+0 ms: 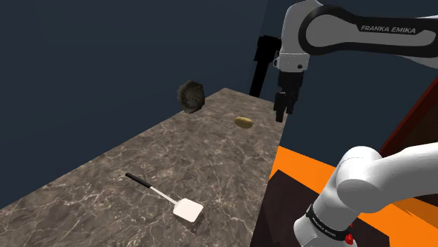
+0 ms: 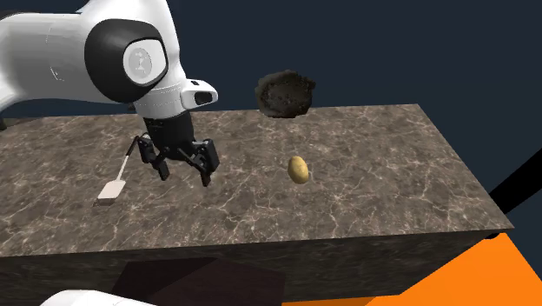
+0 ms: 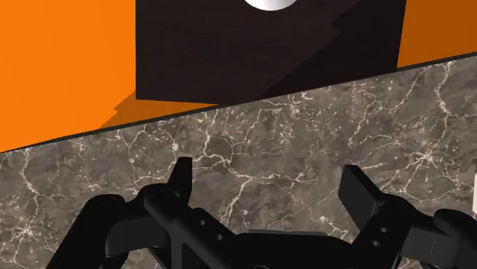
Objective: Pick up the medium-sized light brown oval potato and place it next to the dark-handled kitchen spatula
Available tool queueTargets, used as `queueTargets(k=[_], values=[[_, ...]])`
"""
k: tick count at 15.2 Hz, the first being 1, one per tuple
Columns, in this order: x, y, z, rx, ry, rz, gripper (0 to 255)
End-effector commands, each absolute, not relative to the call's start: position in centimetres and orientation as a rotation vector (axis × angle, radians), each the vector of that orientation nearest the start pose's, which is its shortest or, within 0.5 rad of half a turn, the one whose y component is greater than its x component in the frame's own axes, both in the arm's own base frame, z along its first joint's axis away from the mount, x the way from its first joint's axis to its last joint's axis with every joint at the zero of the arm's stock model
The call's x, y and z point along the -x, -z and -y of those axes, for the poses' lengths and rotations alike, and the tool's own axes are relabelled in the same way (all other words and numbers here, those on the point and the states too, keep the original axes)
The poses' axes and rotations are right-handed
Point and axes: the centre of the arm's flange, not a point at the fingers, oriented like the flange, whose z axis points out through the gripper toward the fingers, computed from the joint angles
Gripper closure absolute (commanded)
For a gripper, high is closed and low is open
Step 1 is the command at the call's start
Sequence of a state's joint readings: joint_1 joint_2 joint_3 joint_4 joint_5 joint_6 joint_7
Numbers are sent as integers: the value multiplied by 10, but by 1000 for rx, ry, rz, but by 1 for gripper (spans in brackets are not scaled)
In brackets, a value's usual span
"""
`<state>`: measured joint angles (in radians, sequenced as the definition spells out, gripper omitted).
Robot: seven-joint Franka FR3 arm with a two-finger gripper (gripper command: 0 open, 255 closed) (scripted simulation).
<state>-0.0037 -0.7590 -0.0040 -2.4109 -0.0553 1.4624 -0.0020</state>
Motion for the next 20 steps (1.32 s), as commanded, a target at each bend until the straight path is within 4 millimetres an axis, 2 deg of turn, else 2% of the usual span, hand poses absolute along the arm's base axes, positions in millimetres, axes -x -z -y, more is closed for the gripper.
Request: queueTargets(k=[1, 20], values=[[-298, -549, 9, 3179, -302, -8, 0], [-460, -430, 151, 3179, -250, 156, 0]])
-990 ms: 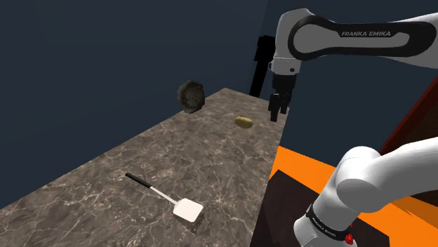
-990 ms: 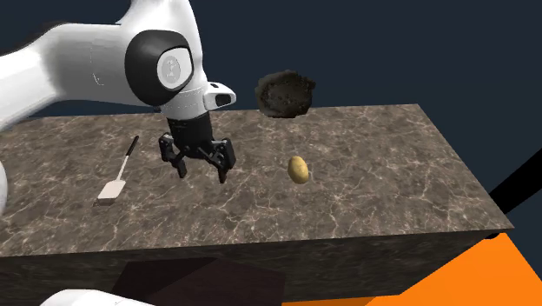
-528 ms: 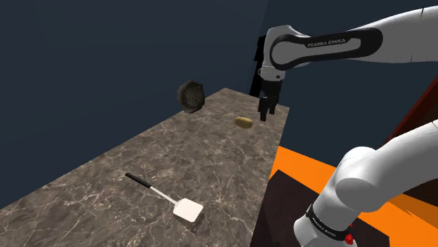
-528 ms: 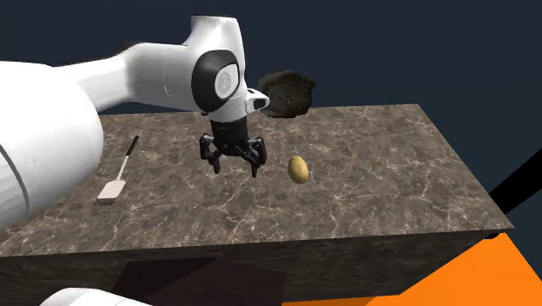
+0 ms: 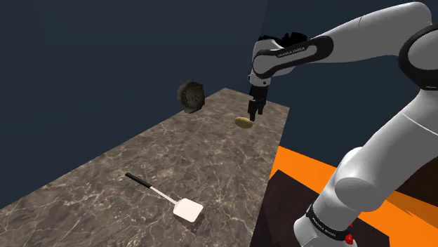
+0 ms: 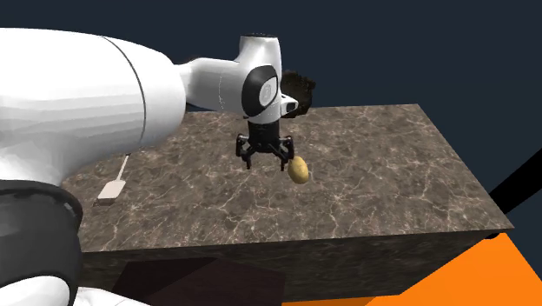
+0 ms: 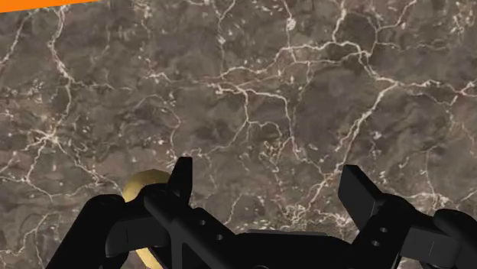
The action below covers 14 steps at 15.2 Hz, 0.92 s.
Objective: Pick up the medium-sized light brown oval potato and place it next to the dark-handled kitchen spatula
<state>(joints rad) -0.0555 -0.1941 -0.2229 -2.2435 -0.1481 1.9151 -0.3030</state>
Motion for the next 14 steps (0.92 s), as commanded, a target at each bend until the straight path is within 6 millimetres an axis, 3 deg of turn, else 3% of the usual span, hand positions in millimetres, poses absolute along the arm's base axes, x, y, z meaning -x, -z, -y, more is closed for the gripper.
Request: queueTargets(k=[1, 11, 14], values=[[-469, -424, 158, 3179, -247, 164, 0], [-562, -363, 224, 3175, -220, 250, 0], [-559, -348, 225, 3175, -220, 250, 0]])
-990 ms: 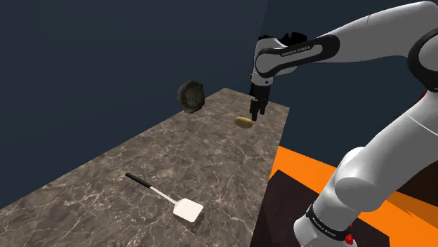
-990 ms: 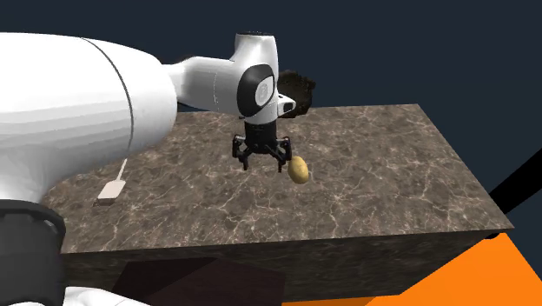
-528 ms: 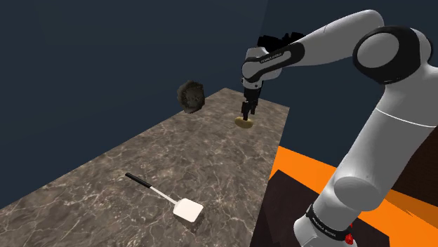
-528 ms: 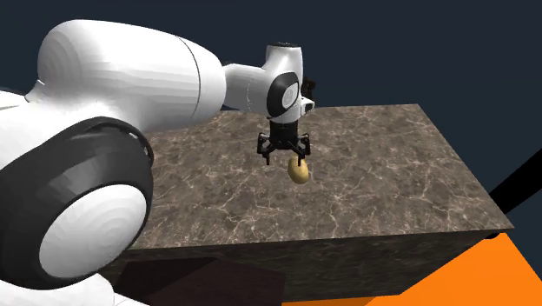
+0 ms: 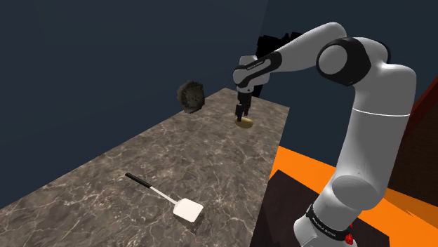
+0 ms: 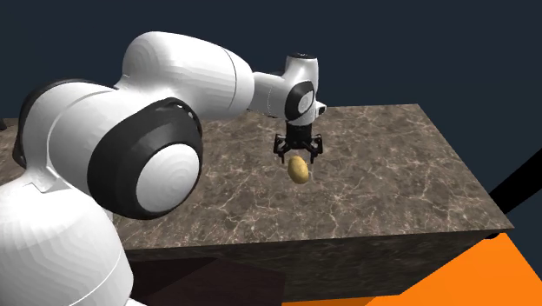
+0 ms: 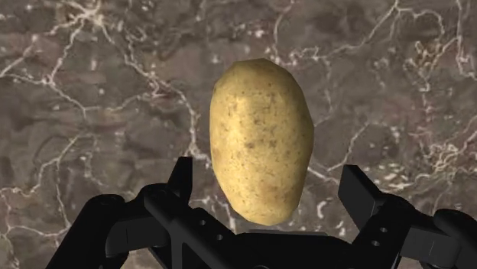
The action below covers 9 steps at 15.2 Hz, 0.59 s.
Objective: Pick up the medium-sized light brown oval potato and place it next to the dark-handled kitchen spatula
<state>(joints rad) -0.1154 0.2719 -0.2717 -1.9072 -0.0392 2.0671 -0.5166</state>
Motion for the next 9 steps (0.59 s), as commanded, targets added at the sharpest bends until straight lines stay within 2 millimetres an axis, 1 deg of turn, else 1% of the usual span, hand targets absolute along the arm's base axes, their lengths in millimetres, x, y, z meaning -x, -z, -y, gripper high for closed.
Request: queueTargets(k=[1, 5, 9], values=[[-559, -342, 225, 3175, -220, 250, 0], [-556, -324, 226, 3175, -220, 250, 0], [-556, -324, 226, 3175, -220, 250, 0]])
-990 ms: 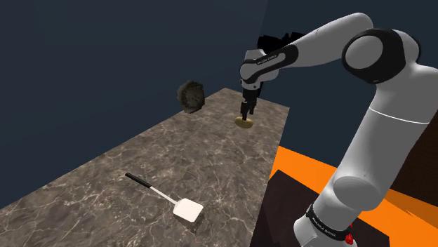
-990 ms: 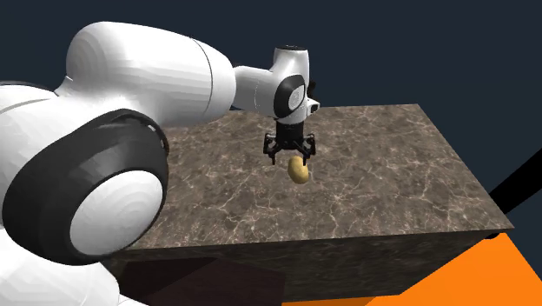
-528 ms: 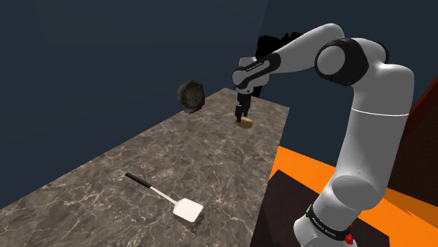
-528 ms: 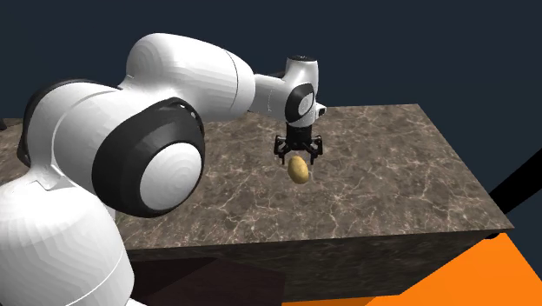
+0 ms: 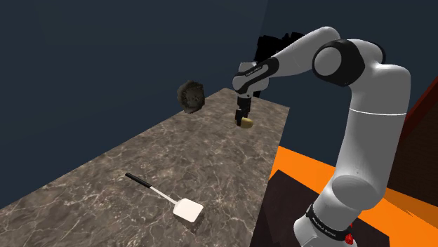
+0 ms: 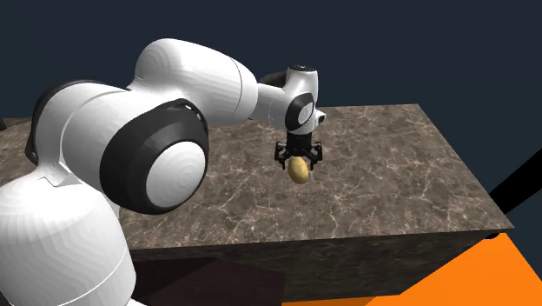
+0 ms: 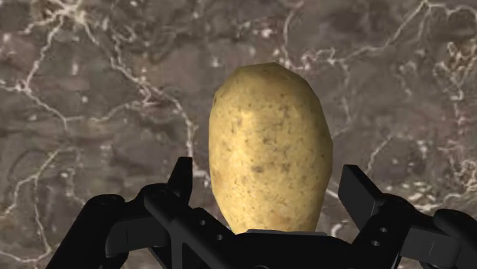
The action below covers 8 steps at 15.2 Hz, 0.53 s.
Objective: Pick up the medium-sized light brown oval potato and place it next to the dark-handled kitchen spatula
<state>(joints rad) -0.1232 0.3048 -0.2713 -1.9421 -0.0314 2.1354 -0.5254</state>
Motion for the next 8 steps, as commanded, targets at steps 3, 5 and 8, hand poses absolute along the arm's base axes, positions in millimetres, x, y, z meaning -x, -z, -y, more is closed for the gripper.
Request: queueTargets(k=[3, 5, 8], values=[[-556, -324, 226, 3175, -220, 250, 0], [-556, -324, 226, 3175, -220, 250, 255], [-556, -324, 226, 3175, -220, 250, 255]])
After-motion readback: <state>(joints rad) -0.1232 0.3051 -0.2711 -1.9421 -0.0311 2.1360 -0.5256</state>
